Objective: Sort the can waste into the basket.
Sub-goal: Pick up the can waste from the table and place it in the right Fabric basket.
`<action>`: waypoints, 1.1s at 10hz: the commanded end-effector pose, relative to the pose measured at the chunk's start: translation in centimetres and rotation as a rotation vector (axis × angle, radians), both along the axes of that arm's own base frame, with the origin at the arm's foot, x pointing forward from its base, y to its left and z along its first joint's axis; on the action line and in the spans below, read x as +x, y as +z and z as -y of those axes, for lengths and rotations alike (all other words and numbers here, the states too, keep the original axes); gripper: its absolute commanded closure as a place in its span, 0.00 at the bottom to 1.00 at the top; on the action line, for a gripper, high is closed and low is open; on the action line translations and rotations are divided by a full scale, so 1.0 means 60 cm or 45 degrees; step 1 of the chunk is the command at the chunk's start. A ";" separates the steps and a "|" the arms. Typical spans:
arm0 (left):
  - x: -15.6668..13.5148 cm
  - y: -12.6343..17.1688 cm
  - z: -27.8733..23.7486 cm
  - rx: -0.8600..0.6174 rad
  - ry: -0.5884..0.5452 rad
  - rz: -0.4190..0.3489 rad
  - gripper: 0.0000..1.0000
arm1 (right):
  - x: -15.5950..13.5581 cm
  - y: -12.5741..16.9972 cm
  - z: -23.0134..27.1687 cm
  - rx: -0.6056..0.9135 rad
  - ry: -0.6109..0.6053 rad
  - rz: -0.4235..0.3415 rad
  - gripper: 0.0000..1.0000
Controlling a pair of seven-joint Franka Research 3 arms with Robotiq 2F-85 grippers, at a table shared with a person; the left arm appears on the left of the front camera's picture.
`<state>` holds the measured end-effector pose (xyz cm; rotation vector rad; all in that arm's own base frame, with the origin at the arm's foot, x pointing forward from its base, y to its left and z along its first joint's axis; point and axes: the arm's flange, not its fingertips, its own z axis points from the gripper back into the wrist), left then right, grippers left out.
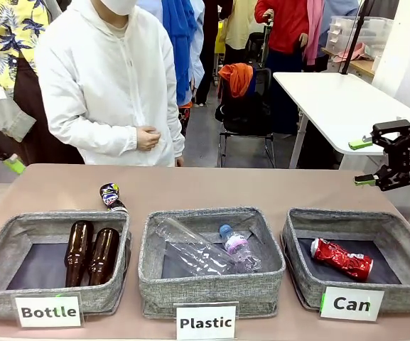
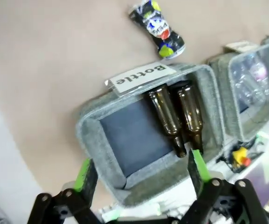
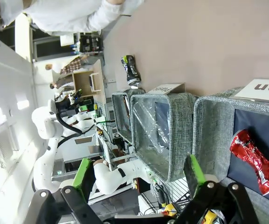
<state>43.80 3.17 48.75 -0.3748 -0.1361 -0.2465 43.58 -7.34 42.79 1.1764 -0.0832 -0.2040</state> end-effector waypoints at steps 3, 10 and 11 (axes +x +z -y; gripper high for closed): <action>0.156 -0.052 0.128 0.270 -0.220 -0.137 0.00 | -0.001 0.002 0.003 -0.003 0.015 0.025 0.00; 0.221 -0.217 0.239 0.470 -0.341 -0.086 0.00 | -0.001 0.002 0.003 -0.003 0.015 0.025 0.00; 0.220 -0.228 0.247 0.472 -0.277 -0.025 0.00 | -0.001 0.002 0.003 -0.003 0.015 0.025 0.00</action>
